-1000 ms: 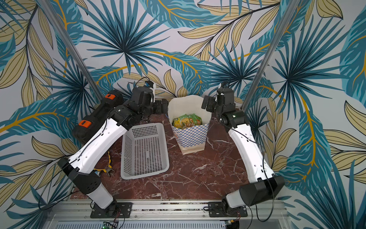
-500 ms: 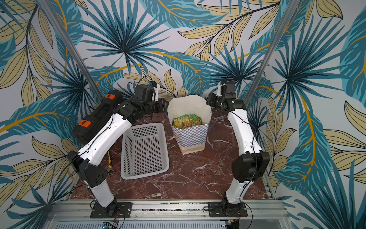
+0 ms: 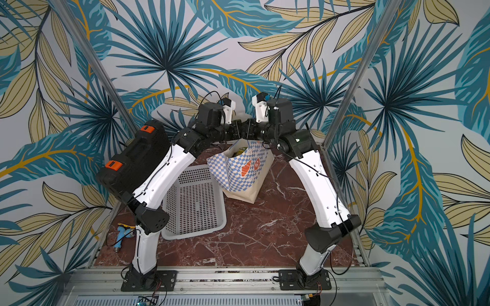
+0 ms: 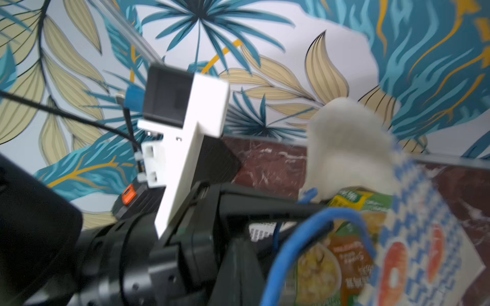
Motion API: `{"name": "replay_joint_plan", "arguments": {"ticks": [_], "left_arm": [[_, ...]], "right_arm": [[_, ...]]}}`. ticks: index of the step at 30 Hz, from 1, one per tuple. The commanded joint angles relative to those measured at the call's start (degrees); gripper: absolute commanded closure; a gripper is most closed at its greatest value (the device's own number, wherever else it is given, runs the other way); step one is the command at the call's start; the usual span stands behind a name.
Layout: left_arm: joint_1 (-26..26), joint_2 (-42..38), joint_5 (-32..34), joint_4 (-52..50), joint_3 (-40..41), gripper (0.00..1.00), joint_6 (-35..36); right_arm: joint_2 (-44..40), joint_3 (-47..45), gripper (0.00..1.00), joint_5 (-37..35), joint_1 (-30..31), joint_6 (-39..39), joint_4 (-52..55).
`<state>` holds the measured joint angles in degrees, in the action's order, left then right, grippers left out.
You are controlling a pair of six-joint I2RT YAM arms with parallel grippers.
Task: Place the condiment packets inside the bag
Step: Adjust the paper bag at the center of the board.
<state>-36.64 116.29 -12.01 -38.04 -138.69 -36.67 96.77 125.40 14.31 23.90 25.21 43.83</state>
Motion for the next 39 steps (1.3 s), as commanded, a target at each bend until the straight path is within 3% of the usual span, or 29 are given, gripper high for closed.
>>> {"name": "replay_joint_plan", "arguments": {"ticks": [1, 10, 15, 21, 28, 32, 39], "left_arm": [[-0.30, -9.23, -2.23, 13.27, 9.20, 1.00, -3.86], [-0.44, -23.18, -4.16, 24.61, 35.34, 1.00, -7.66], [-0.44, -25.84, -4.48, 28.13, 44.99, 1.00, -7.26], [-0.54, -26.76, -5.12, 28.83, 45.53, 1.00, -7.14], [-0.62, -32.97, -0.10, 26.99, 44.89, 1.00, -3.59], [-0.62, -35.13, 2.46, 25.80, 45.91, 0.98, -1.39], [1.84, -32.55, 1.60, 26.41, 49.02, 0.96, -0.91]], "right_arm": [[-3.21, -2.90, 1.00, -1.17, 0.18, 1.06, -3.48], [-9.31, -18.57, 1.00, -4.17, 0.07, -1.60, -5.75], [-11.77, -25.45, 1.00, -6.15, -0.06, -2.66, -7.71], [-9.36, -20.53, 1.00, -3.84, -0.45, -2.07, -6.57], [-5.31, -15.33, 1.00, 4.60, -0.39, 2.14, -10.49], [-3.43, -13.10, 1.00, 5.98, -0.37, 3.15, -10.44], [-8.46, -28.45, 1.00, 6.08, -0.30, 6.59, -18.56]]}}
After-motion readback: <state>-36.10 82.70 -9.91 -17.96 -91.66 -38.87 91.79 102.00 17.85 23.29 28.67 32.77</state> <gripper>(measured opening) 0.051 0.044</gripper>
